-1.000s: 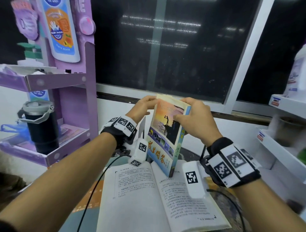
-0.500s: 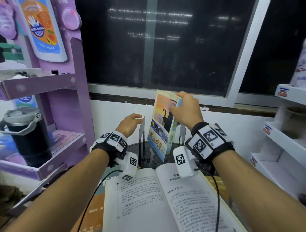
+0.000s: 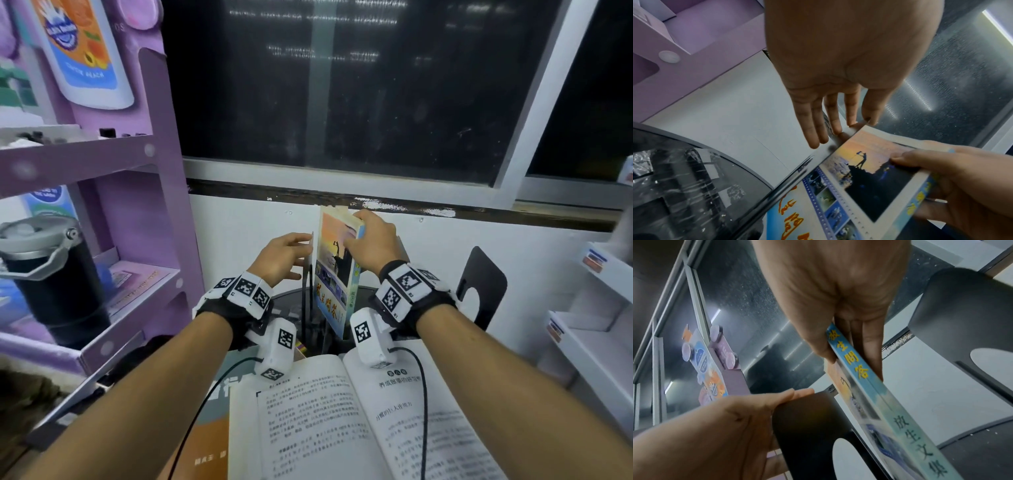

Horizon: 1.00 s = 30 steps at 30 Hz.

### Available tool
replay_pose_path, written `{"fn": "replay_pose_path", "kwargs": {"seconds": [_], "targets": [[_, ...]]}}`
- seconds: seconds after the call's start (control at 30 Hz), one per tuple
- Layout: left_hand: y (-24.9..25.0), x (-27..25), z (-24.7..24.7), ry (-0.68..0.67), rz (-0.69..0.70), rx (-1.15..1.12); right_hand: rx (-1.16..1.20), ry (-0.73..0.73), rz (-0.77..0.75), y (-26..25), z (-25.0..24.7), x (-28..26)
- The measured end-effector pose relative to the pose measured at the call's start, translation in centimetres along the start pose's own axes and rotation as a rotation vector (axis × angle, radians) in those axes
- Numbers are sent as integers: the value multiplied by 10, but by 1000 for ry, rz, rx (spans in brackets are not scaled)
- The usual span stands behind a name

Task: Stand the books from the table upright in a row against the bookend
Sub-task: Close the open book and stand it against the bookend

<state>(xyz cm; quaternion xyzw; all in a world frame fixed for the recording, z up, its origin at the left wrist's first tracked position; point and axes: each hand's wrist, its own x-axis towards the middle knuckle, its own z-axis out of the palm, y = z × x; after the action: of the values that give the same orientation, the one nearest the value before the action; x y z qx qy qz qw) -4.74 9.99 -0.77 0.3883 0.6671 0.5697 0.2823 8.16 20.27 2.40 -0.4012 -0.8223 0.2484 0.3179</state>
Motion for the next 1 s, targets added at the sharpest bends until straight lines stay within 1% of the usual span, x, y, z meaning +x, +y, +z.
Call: {"fn": "replay_pose_path", "kwargs": {"seconds": [0.17,0.3,0.47,0.53,0.67,0.8,0.87,1.0], "targets": [[2,-2,-2,-29,2,-35,30,-88,-16,2,16,4],[0,-2,-4,-36,-10,-53,120,-195,-37,3,16,1],[-2,-2,-7,-47,-20,-71,145,-456,-10,2,13,-4],[-3,-3,-8,-59,-18,-70,158,-529,0,3,14,-7],[-4,-6,-7,-85,-18,-90,212,-568,50,2,19,-11],[-5,-7,-9,-88,-11,-100,251,-647,94,-2,24,-11],[-7,-7,-10,-98,-9,-93,261,-642,97,-4,26,-12],[-8,-7,-10,-97,-7,-91,266,-587,97,-6,33,-15]]}}
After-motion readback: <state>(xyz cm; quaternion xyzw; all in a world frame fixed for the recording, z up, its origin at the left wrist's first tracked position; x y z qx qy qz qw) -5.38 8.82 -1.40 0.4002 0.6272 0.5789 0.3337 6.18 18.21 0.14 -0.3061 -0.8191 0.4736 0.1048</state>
